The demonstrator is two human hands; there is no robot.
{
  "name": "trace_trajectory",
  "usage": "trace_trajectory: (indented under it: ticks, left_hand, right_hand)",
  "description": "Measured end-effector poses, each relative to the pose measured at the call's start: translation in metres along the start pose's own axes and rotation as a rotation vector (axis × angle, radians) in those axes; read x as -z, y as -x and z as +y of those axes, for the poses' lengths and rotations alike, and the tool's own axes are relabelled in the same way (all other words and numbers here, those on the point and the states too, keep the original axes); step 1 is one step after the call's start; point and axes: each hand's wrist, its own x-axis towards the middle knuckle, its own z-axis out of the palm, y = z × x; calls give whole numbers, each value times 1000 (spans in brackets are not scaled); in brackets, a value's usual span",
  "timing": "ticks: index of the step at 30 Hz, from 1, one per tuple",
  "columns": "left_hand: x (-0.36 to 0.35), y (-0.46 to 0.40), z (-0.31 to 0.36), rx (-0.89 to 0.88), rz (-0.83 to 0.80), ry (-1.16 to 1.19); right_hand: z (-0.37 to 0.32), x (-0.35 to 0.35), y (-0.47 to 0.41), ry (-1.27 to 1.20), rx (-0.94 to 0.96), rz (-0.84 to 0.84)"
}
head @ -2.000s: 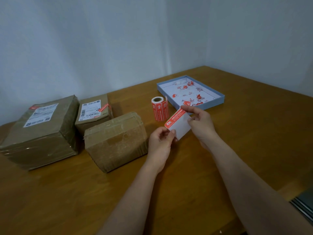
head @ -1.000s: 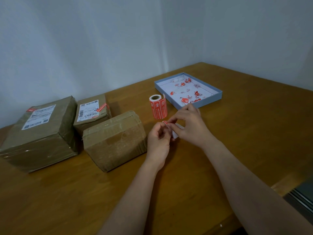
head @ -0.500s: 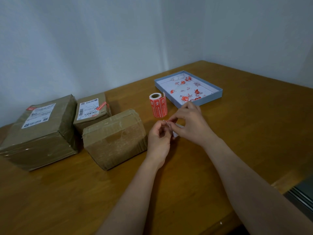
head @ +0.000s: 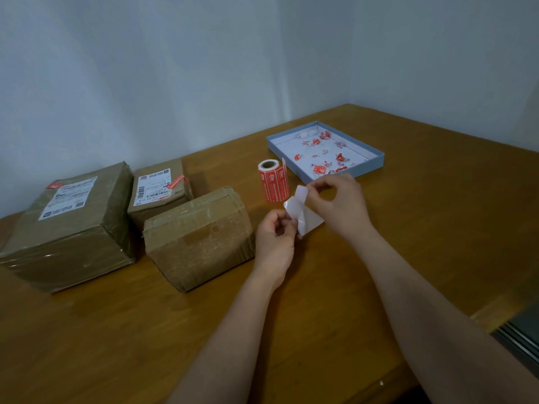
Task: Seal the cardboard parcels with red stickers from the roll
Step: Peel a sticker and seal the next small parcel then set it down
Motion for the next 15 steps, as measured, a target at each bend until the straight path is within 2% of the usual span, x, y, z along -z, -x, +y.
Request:
trace_trajectory:
  ticks: [4,10,15]
  left_hand:
    - [-1,0,2,27,23,-25]
    - [-2,1,5,61,40,-56]
    - [-3,2,6,67,63,-80]
  right_hand:
    - [-5,7,-4,-132,-183,156]
    - [-4,15,-10,-298,-420,490]
    - [-3,22,-13,-436,-499,785]
